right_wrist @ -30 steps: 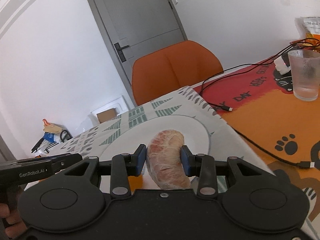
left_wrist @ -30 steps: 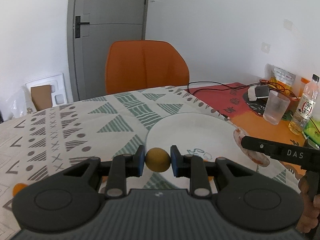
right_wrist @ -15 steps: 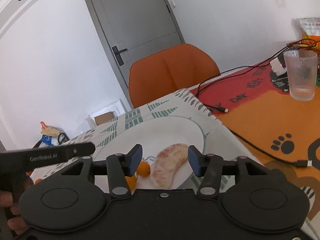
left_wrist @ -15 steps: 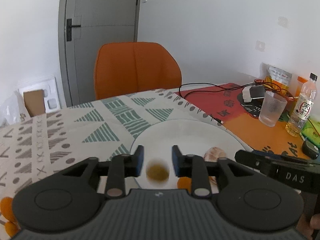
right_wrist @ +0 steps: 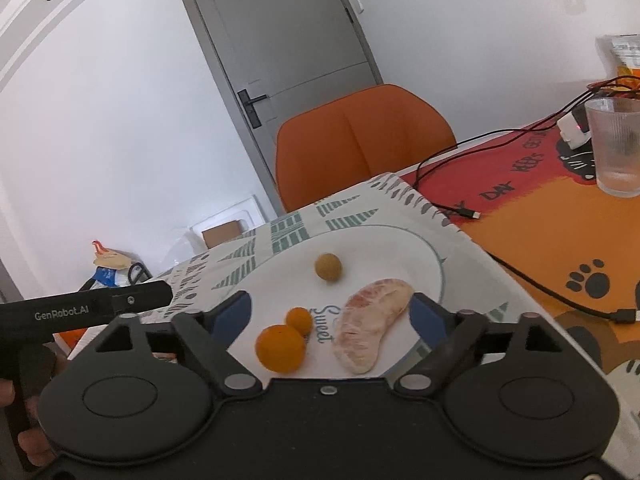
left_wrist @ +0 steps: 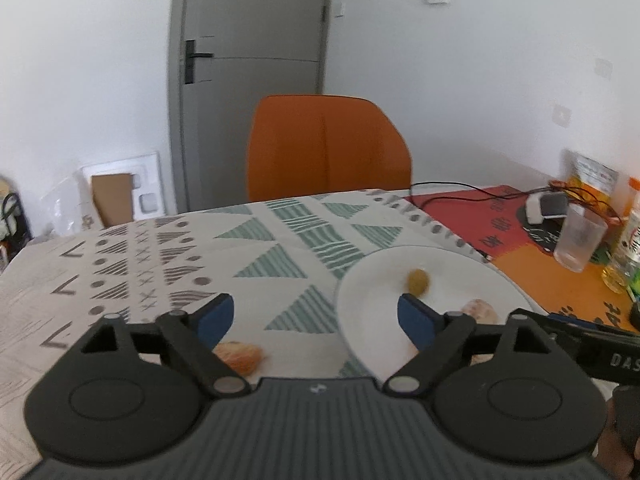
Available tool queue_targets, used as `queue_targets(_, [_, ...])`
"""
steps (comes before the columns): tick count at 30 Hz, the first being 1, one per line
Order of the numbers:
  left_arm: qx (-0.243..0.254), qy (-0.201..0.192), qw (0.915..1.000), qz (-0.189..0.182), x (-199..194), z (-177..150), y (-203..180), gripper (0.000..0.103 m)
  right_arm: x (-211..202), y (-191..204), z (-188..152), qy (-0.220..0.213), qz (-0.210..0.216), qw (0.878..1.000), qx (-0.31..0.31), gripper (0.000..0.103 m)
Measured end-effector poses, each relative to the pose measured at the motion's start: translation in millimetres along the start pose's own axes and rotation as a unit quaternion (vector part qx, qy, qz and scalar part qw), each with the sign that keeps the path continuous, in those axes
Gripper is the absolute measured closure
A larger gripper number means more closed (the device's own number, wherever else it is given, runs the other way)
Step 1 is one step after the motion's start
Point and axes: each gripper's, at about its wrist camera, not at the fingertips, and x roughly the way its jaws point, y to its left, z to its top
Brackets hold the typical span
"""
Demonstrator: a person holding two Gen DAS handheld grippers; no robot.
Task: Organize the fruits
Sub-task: 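Move both open tools back toward the remaining fruit on the tablecloth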
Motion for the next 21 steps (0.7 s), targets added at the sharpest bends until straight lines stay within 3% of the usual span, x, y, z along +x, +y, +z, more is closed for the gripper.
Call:
queue_targets(7, [-0.024,-0.009,0.9995,0.015,-18,-6,25,0.010,2,15,-3,0.005,0.015,1.000,-0.007,0.000])
queue_targets(21, [-0.050,-0.029,0.9970,0.051,-58,-12,72,0.010,5,49,-10,0.017,0.041,0.999,-0.021,0.000])
